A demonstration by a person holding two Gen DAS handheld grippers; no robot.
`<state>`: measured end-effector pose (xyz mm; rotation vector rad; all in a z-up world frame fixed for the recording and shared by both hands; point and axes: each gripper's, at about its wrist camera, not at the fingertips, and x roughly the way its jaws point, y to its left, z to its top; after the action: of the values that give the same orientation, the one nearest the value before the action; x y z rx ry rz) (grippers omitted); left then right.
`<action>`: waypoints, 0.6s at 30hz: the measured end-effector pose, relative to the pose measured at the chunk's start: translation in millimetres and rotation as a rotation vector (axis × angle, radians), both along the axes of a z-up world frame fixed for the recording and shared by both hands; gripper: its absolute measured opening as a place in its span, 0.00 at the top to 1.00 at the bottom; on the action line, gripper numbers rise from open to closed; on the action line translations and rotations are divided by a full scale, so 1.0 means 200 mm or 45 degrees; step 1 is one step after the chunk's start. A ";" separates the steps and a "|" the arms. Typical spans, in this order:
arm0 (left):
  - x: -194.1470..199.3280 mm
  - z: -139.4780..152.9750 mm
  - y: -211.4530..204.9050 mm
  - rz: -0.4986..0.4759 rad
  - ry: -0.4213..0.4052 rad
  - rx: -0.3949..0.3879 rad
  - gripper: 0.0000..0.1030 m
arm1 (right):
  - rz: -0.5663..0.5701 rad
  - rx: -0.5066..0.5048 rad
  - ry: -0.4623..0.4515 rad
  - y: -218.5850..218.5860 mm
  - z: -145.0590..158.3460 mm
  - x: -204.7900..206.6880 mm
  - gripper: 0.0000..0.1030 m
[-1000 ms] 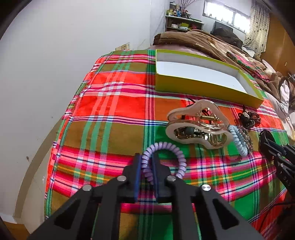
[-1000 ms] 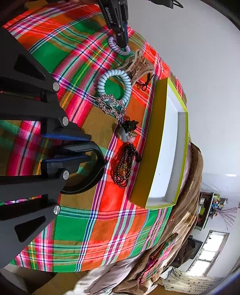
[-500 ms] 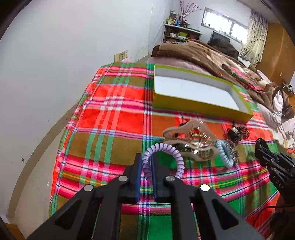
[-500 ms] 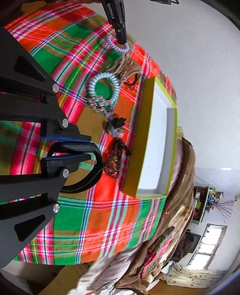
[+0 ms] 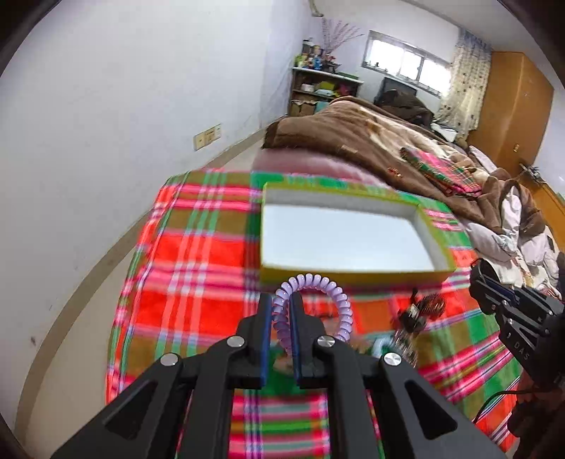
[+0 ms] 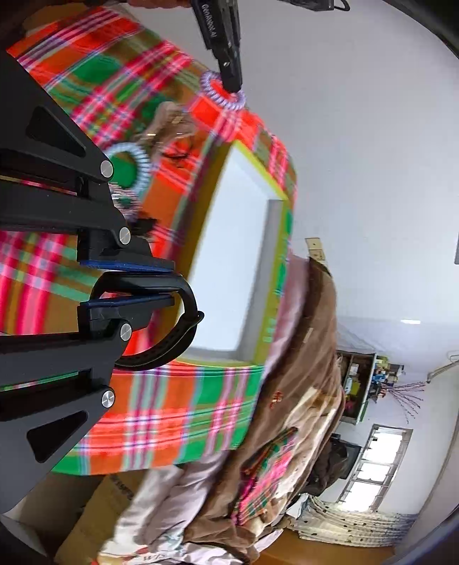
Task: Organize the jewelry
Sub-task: 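Carry both items into the yellow box and open both grippers to release them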
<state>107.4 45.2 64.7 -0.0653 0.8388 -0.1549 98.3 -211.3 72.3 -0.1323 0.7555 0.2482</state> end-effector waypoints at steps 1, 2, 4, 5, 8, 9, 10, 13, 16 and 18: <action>0.03 0.01 -0.01 -0.006 -0.005 -0.006 0.90 | -0.001 0.004 -0.005 0.00 0.02 0.03 0.88; 0.07 0.02 -0.02 -0.015 -0.008 -0.011 0.90 | -0.001 0.005 -0.010 0.00 0.03 0.05 0.88; 0.13 0.03 -0.03 -0.028 -0.015 -0.038 0.90 | 0.008 0.005 -0.010 0.01 0.04 0.13 0.88; 0.18 0.03 -0.04 -0.037 -0.010 -0.046 0.90 | 0.005 0.002 -0.008 0.02 0.05 0.16 0.88; 0.28 0.04 -0.07 -0.053 -0.004 -0.067 0.90 | 0.011 -0.001 0.010 0.03 0.04 0.26 0.88; 0.31 0.03 -0.07 -0.056 0.002 -0.075 0.90 | 0.011 -0.003 0.017 0.04 0.03 0.31 0.88; 0.35 0.03 -0.07 -0.055 0.010 -0.092 0.90 | 0.013 -0.005 0.026 0.05 0.02 0.35 0.88; 0.43 0.02 -0.09 -0.070 0.016 -0.106 0.90 | 0.015 -0.005 0.052 0.06 -0.01 0.45 0.88; 0.51 -0.02 -0.11 -0.084 0.043 -0.112 0.90 | 0.013 -0.009 0.086 0.07 -0.06 0.54 0.88; 0.57 -0.04 -0.12 -0.080 0.062 -0.116 0.90 | 0.012 -0.005 0.111 0.07 -0.10 0.60 0.88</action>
<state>221.3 21.7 56.7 -0.1290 0.8828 -0.2515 218.2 -197.4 52.4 -0.1295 0.8423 0.2628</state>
